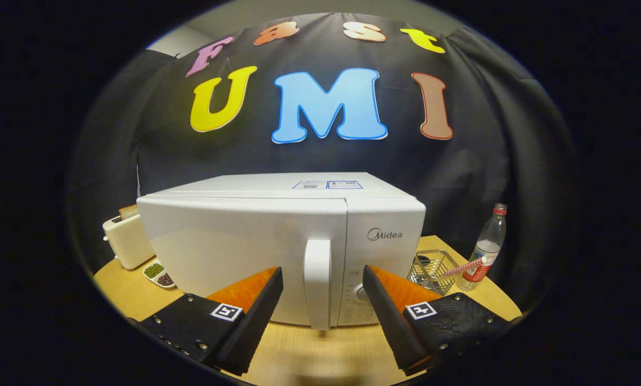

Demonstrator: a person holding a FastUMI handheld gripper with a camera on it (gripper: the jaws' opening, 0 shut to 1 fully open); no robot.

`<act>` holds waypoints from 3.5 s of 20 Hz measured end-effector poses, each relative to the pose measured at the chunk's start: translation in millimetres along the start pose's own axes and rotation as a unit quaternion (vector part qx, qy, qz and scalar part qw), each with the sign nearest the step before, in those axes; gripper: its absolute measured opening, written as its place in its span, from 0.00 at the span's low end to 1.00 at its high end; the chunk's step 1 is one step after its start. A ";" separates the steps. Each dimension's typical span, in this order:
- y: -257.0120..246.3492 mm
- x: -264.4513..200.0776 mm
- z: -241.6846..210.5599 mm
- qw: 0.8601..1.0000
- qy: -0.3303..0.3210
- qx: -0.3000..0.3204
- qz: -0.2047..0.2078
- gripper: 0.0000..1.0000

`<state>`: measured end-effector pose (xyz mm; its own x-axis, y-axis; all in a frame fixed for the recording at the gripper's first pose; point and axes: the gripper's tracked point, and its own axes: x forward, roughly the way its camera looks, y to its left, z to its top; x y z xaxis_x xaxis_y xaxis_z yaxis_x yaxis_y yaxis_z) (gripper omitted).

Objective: Open the microwave, put the food inside, and close the microwave door.

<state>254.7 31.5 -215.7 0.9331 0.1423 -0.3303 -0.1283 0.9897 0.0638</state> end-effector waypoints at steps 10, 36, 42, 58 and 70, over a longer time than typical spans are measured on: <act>5.3 13.3 -6.1 1.000 0.000 -0.009 0.000 0.30; 37.3 -73.0 -29.5 0.999 0.030 -0.017 -0.004 0.14; 60.1 -110.1 -38.9 0.999 0.049 -0.010 0.007 0.23; 138.0 -197.9 -55.9 0.998 0.041 -0.025 0.044 0.38; 213.1 -240.7 -65.7 0.995 0.036 -0.043 0.080 0.38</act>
<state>-19.3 209.4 -184.5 0.8721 0.2958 -0.3898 -0.3046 0.9516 0.0408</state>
